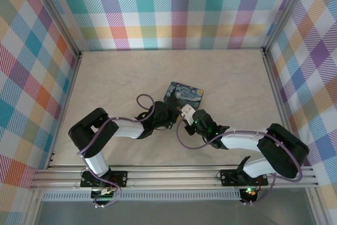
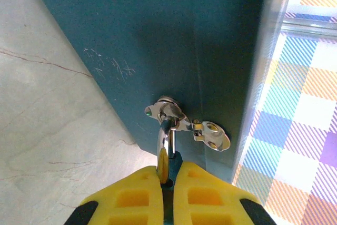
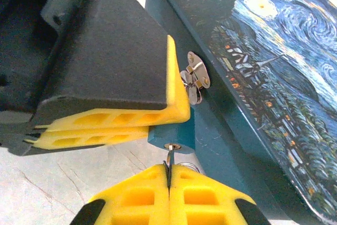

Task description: Unlock a padlock with a key

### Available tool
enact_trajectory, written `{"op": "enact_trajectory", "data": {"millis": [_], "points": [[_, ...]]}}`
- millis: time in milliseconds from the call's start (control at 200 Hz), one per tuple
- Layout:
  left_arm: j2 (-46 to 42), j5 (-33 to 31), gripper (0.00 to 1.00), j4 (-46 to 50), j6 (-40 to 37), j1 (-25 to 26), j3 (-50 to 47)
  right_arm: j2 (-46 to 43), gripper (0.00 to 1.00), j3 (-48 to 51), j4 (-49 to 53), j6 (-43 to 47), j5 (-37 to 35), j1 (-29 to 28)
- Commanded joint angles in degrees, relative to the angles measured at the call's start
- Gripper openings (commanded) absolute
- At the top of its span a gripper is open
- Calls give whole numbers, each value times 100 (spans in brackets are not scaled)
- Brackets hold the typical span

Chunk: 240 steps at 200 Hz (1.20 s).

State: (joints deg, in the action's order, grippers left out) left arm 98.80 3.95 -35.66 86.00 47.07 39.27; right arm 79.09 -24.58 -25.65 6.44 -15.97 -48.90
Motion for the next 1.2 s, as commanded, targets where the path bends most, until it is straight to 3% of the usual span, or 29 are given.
{"op": "enact_trajectory", "data": {"millis": [0,155,295,695,1080,1195], "points": [[-237,236,12,-131,-105,79,-10,7,0,125,-788,-792,406,-8],[-423,142,23,181,-325,75,-101,28,0,207,-853,-1455,616,3],[-770,92,26,656,-632,-11,-173,54,0,310,-888,-1999,732,-1],[-2274,-561,44,3232,-2047,-339,96,-34,0,747,-1005,-3675,788,108],[-2391,-133,45,3512,-2486,-928,130,30,0,972,-1150,-5522,1139,283],[-2258,221,53,3449,-2559,-1183,240,162,5,962,-1249,-5688,1243,306]]}}
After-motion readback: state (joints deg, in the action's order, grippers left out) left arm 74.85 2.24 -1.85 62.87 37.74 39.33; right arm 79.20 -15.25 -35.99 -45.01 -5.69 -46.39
